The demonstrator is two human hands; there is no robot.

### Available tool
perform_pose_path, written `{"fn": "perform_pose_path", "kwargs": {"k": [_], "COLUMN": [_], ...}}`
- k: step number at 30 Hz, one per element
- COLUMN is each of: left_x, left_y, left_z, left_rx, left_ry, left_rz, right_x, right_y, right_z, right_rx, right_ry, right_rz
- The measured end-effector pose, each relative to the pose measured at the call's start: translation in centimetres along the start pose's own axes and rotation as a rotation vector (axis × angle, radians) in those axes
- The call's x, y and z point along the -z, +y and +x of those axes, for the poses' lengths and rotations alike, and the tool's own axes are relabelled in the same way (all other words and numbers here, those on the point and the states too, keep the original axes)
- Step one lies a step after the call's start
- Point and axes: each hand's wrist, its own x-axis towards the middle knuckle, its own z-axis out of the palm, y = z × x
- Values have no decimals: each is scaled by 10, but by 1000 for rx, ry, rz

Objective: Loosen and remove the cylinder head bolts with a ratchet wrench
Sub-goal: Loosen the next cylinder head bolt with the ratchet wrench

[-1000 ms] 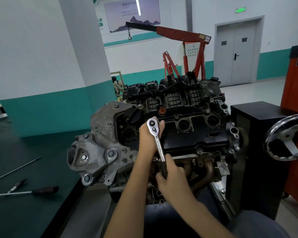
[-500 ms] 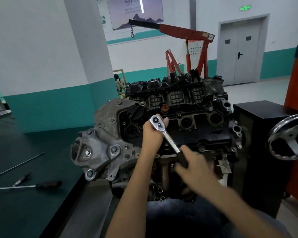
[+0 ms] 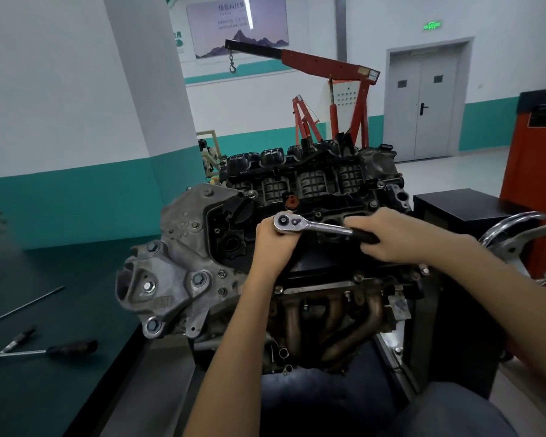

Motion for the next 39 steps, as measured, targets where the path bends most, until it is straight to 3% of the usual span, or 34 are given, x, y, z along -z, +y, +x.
{"fn": "perform_pose_path", "kwargs": {"k": [2, 8, 12, 15, 21, 24, 26, 31, 34, 36, 39], "left_x": [-1, -9, 0, 3, 0, 3, 3, -14, -11, -4, 6], "left_y": [-6, -8, -7, -7, -1, -6, -11, -7, -10, -10, -11], "left_z": [-3, -8, -8, -4, 3, -4, -7, -9, -11, -11, -4], "left_rx": [28, 53, 14, 48, 30, 23, 49, 84, 10, -32, -17], "left_ry": [60, 131, 100, 64, -2, 64, 97, 181, 214, 174, 67], "left_rz": [-79, -97, -23, -10, 21, -38, -102, -89, -13, 24, 90], "right_x": [-9, -127, -150, -127, -8, 11, -9, -107, -148, -153, -134], "right_y": [-6, -107, -152, -113, -1, -3, -11, -83, -141, -150, -107], "right_z": [0, -28, -6, -20, -7, 15, 6, -34, -16, -10, -21], "right_rx": [-16, -285, -342, -282, -6, 82, 32, -221, -301, -319, -265], "right_ry": [56, 397, 419, 298, -41, 6, 70, 308, 431, 442, 303], "right_rz": [36, 758, 878, 730, -13, -289, -209, 544, 803, 852, 656]}}
